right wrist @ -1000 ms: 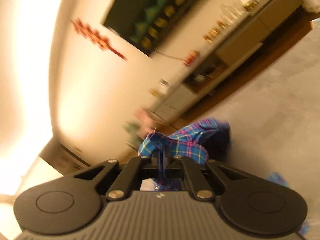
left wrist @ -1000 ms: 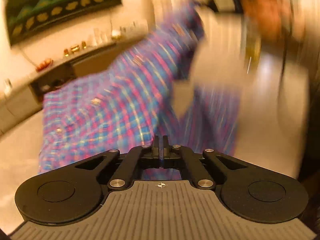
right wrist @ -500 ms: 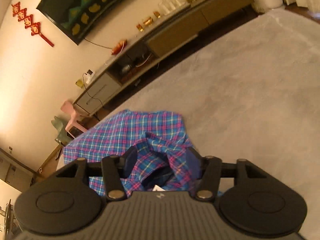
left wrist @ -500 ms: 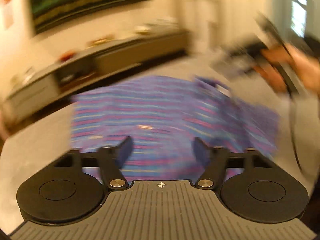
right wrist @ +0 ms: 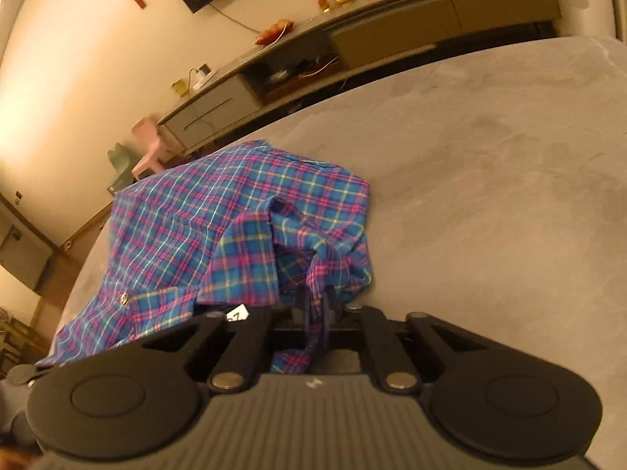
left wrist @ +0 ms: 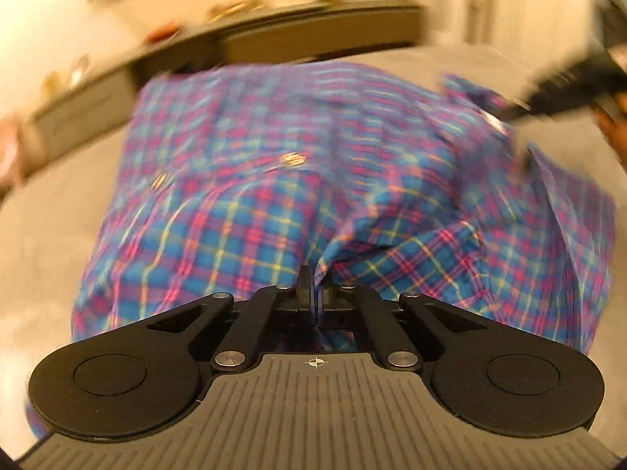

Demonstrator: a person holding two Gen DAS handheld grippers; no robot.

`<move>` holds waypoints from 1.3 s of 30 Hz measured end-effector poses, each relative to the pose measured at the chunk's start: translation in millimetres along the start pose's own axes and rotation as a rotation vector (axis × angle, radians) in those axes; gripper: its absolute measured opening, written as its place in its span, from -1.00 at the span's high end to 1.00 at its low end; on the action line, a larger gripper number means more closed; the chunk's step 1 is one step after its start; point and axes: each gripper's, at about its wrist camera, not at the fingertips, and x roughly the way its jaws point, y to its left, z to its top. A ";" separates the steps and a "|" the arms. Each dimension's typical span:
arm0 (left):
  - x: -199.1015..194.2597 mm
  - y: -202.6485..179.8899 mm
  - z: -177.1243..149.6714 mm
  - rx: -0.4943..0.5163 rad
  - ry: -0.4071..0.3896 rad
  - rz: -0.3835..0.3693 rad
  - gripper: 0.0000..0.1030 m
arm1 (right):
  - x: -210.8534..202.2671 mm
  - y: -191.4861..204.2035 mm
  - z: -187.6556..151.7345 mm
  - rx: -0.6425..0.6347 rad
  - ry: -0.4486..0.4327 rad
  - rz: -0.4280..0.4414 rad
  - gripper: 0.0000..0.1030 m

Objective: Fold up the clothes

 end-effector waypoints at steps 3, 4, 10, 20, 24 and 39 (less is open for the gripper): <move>-26.6 11.3 7.8 -0.021 -0.046 0.061 0.76 | -16.3 19.5 -2.8 0.018 -0.003 0.041 0.89; -42.0 7.6 12.4 0.001 -0.093 0.096 0.69 | -21.7 24.9 -6.2 0.009 -0.006 0.049 0.89; -101.4 -66.8 56.5 0.210 -0.319 -0.022 0.16 | -49.5 25.3 -24.7 0.032 -0.015 0.135 0.89; 3.9 -139.2 66.9 0.615 -0.195 -0.090 0.18 | -49.9 -3.9 -24.5 0.132 -0.015 0.231 0.90; 17.1 -131.3 67.4 0.536 -0.185 -0.151 1.00 | -45.8 -3.4 -24.5 0.097 0.015 0.212 0.91; 32.6 0.0 69.1 -0.459 0.046 -0.814 1.00 | -62.8 98.3 -66.4 -0.709 -0.214 -0.208 -0.02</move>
